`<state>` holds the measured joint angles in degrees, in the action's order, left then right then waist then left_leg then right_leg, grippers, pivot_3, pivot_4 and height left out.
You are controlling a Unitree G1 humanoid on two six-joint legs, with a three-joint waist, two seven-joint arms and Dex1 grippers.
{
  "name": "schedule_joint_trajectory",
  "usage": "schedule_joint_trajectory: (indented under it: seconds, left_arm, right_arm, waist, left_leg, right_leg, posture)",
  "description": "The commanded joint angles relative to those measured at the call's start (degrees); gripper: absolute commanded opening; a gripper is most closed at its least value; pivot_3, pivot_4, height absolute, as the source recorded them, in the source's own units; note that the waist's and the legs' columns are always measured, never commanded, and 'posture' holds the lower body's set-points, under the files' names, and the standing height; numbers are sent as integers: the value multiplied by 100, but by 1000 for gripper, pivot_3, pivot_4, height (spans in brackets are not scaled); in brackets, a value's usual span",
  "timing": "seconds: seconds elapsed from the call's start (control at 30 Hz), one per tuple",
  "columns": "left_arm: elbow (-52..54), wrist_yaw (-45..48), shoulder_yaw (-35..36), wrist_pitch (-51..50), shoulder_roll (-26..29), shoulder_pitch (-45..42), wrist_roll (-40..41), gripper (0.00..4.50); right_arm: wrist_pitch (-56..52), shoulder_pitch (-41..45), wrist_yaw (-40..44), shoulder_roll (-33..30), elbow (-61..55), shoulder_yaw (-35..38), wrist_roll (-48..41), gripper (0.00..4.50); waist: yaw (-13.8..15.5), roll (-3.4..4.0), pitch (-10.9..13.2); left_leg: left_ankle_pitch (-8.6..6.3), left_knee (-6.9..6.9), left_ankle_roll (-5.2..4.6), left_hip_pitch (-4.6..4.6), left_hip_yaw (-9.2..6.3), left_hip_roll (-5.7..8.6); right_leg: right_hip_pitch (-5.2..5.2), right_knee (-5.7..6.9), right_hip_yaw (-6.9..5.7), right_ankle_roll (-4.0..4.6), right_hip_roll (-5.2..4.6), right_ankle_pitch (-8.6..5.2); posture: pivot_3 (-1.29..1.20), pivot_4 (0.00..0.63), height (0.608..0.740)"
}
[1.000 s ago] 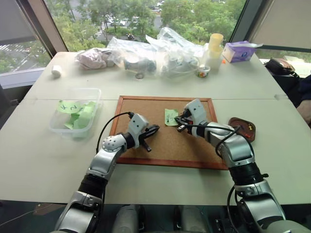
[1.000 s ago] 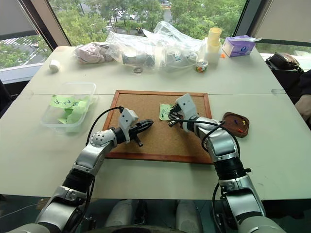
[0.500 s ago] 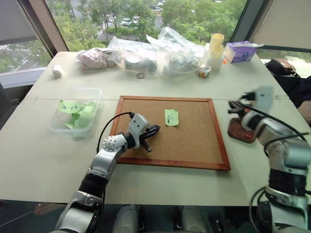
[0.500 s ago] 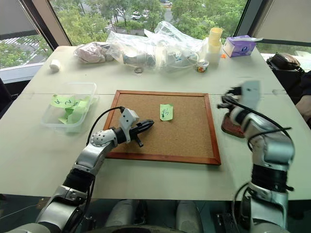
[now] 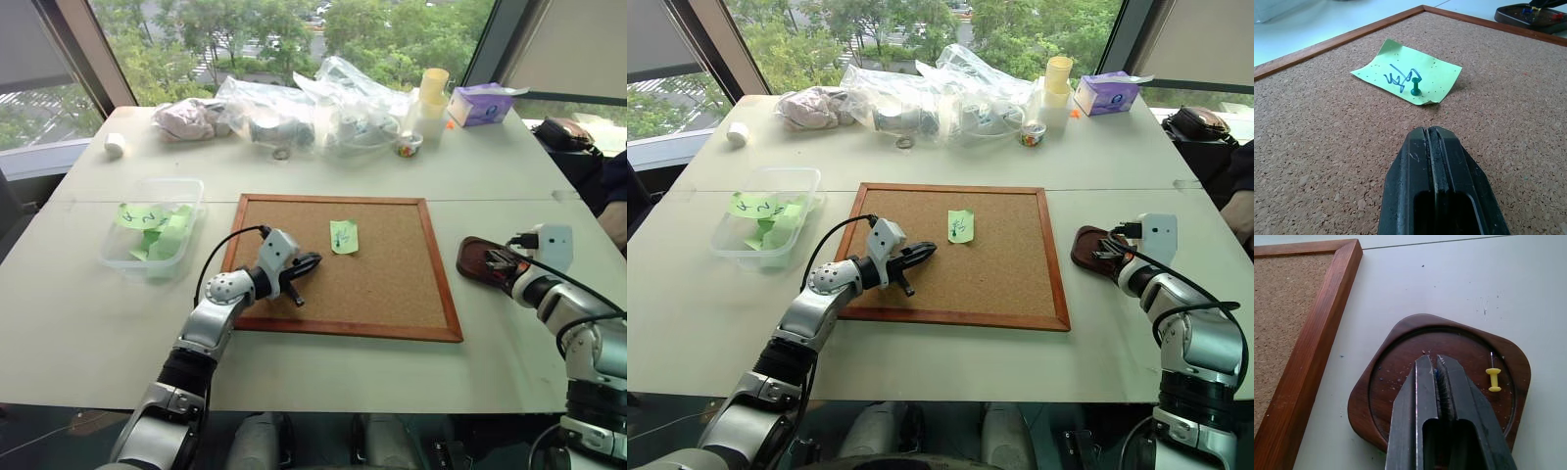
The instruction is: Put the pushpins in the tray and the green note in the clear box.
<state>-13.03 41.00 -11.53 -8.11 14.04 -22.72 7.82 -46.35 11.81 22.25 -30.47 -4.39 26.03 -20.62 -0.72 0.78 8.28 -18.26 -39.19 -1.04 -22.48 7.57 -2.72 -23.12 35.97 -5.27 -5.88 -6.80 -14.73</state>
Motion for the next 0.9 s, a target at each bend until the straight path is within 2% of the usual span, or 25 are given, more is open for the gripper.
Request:
schedule_joint_trajectory:
  seconds: [0.03,0.17,0.2,0.57,0.7,0.8,0.9]
  left_arm:
    - [-389,-17,-85,-173,97,225,-183,0]
    - [-388,-26,-78,-172,99,229,-182,0]
    - [-387,-22,-77,-170,99,228,-180,0]
    - [-415,-19,-109,-139,51,189,-184,0]
    - [-397,-4,-112,-148,64,201,-183,0]
    - [-385,-7,-101,-157,80,204,-181,0]
    - [-364,-21,-79,-173,91,197,-171,0]
  right_arm:
    - [82,7,-29,-72,-156,50,-74,1879]
    - [49,24,-34,-153,-250,77,-112,3985]
    - [40,31,-35,-172,-272,74,-118,4335]
    - [82,110,-67,-223,-328,45,-159,4335]
    - [173,196,402,-255,-956,-680,-259,4335]
    - [243,575,498,145,-1267,-1439,-309,4335]
    - [348,992,430,528,-1095,-2002,-152,4335]
  waist:
    - [-1,0,0]
    - [-1,0,0]
    - [-1,0,0]
    - [2,-1,1]
    - [-2,0,0]
    - [-20,2,-1]
    - [9,-3,2]
  left_leg:
    - [0,0,0,0,0,0]
    - [0,0,0,0,0,0]
    - [0,0,0,0,0,0]
    - [0,1,0,-1,0,0]
    - [0,1,0,0,0,-1]
    - [0,1,0,1,-1,-3]
    - [0,1,0,0,-2,-4]
  right_leg:
    - [0,0,0,0,0,0]
    - [0,0,0,0,0,0]
    - [-1,0,0,0,0,0]
    - [-1,-1,0,0,0,0]
    - [-3,-1,1,1,0,0]
    - [-4,1,1,1,1,0]
    - [-7,2,1,1,1,0]
  posture:
    - [0,150,740]
    - [0,150,740]
    - [0,150,740]
    - [0,150,740]
    - [0,150,740]
    - [0,150,740]
    - [0,150,740]
